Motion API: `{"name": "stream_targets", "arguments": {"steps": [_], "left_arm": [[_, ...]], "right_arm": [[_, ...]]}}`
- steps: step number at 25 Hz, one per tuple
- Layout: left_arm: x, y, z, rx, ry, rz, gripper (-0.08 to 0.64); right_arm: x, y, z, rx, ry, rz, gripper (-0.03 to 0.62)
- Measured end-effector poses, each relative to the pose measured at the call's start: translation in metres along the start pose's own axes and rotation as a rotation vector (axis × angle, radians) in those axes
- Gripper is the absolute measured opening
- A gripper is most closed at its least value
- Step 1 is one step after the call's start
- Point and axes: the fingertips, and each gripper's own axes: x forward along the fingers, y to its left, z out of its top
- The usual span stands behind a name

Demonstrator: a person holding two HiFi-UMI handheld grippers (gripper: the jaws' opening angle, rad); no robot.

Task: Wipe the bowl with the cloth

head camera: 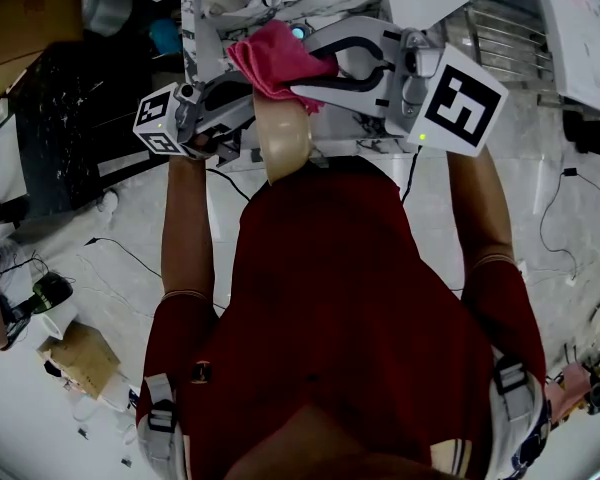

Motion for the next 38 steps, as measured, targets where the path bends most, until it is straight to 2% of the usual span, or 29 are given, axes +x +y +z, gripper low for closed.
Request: {"name": "stream_targets", "arguments": {"steps": [12,22,28,38], "left_arm": [[0.003,-0.014,0.009,0.005,-0.039,-0.085,0.017],[-0.011,-0.013,0.035,0.018,-0.231,-0.072,0.018],[-0.019,-0.006,0.044,0.035,-0.297,-0.021,0.018],[-0.040,0.012,0.054,0.049,-0.400,0.124,0.018]], "right_arm": [[0.008,0.005,-0.014,0.059,-0.008,0.047,0.057],[0.012,0.006,-0.029,0.156,-0.048,0.022,0.057],[0.014,0.010,-0.040,0.196,-0.054,0.006,0.057],[0.016,0.028,-0.052,0.237,-0.032,0.027,0.057]]}}
